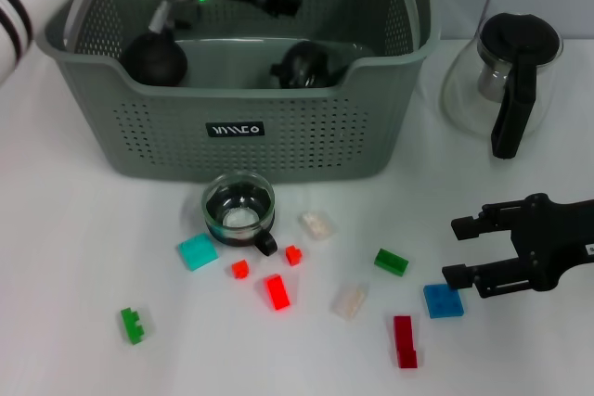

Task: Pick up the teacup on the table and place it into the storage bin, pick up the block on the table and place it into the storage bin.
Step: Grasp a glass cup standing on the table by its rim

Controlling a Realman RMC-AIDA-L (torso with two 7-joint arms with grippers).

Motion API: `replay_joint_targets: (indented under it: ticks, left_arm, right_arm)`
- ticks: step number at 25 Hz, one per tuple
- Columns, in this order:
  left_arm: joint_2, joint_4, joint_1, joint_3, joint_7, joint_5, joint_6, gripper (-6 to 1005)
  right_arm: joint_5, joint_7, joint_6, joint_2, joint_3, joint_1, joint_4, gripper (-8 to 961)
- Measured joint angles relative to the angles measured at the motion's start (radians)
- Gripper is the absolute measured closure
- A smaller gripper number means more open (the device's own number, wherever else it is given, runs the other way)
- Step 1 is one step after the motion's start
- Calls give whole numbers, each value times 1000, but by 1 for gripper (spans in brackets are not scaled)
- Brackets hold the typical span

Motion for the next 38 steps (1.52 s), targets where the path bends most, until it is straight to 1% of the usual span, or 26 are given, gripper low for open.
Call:
replay_joint_targets:
  ticks: [1, 4, 7, 8, 9, 10, 11, 12, 14, 16, 19, 23, 25, 28, 30, 33, 38]
  left_arm:
    - [1, 12, 2, -1, -5, 0, 11, 343]
    - [2, 166, 34, -2, -55, -4, 122, 250]
    - [0, 384, 96, -2, -72, -88, 290, 157]
    - [0, 475, 128, 0, -57, -157, 363, 158]
    - [1, 541, 154, 1, -38, -220, 424, 158]
    - [3, 629, 193, 0, 2, -317, 513, 159]
    - [4, 673, 216, -1, 34, -369, 562, 159]
    - [6, 748, 258, -1, 103, -474, 670, 160]
    - [8, 837, 312, -2, 182, -591, 812, 161]
    - [4, 899, 364, 4, 217, -678, 941, 162]
    - [-1, 936, 428, 36, 221, -727, 1049, 162]
    - [0, 953, 503, 105, 278, -706, 1119, 158]
    - [0, 955, 547, 149, 389, -651, 1153, 159]
    - [-2, 933, 589, 213, 488, -541, 1137, 161]
    - [-2, 909, 598, 262, 499, -466, 1101, 162]
    - [-3, 873, 591, 335, 475, -368, 1036, 162]
    - [-3, 808, 556, 450, 393, -218, 933, 158]
  right_arm:
    - [0, 0, 0, -1, 0, 0, 0, 159]
    - [0, -3, 7, -4, 0, 0, 3, 158]
    - [0, -6, 11, -7, 1, 1, 7, 158]
    - [0, -10, 12, -8, 3, 2, 10, 158]
    - [0, -13, 12, -11, 6, 3, 15, 157]
    - [0, -18, 12, -13, 10, 5, 22, 157]
    - [0, -21, 12, -15, 14, 7, 28, 157]
    - [0, -24, 13, -16, 17, 9, 34, 157]
    - [0, -27, 13, -18, 23, 12, 40, 158]
    - [0, -27, 13, -18, 26, 12, 40, 158]
    - [0, -27, 14, -15, 33, 13, 40, 158]
    - [0, -27, 17, -10, 33, 16, 46, 159]
    - [0, -26, 22, -9, 34, 20, 56, 159]
    - [0, -26, 26, -11, 33, 29, 75, 158]
    - [0, -26, 30, -11, 34, 33, 86, 158]
    - [0, -19, 39, -9, 33, 35, 91, 158]
    - [0, -18, 41, -6, 33, 36, 92, 157]
